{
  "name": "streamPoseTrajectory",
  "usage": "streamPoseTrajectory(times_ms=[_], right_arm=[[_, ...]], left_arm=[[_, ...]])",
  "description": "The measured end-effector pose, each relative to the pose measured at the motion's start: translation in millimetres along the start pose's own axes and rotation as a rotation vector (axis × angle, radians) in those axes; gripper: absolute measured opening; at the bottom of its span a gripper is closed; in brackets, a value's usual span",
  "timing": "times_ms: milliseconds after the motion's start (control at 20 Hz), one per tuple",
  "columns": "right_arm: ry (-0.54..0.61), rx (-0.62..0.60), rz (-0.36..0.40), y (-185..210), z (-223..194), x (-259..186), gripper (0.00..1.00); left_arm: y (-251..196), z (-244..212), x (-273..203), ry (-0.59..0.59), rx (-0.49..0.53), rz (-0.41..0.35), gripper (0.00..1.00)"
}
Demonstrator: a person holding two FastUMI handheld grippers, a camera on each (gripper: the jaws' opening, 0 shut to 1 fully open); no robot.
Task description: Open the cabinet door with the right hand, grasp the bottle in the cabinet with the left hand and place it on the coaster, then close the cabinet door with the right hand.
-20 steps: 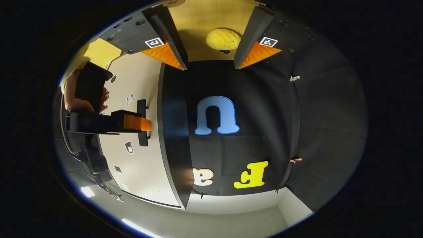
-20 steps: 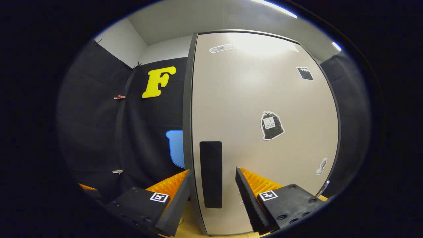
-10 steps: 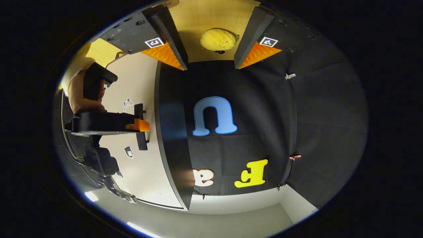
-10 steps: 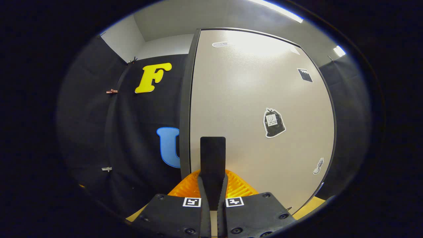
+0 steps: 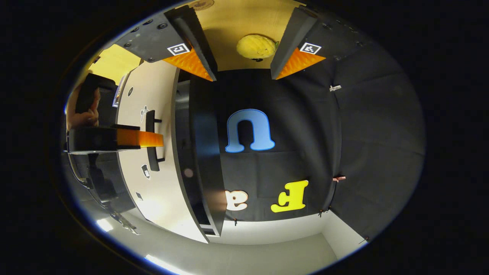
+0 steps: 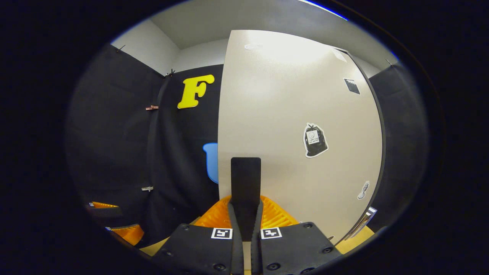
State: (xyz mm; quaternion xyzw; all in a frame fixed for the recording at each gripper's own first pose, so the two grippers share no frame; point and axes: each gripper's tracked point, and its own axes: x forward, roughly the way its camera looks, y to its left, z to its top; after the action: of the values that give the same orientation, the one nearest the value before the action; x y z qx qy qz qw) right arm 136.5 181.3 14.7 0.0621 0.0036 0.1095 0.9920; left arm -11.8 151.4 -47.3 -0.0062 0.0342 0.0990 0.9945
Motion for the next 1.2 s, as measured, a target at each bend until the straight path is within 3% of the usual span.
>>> streamPoseTrajectory(times_ms=[400, 600, 1200], right_arm=[[0.026, 0.01, 0.093, -28, 8, -96, 0.12], [0.037, 0.012, 0.106, -57, 16, -139, 0.12], [0.011, 0.042, -0.06, -125, 22, -211, 0.11]], left_arm=[[-57, 11, -40, -0.018, -0.007, 0.003, 0.89], [-99, 13, -43, -0.02, -0.025, -0.036, 0.89], [-170, 20, -37, -0.039, 0.04, -0.206, 0.88]])
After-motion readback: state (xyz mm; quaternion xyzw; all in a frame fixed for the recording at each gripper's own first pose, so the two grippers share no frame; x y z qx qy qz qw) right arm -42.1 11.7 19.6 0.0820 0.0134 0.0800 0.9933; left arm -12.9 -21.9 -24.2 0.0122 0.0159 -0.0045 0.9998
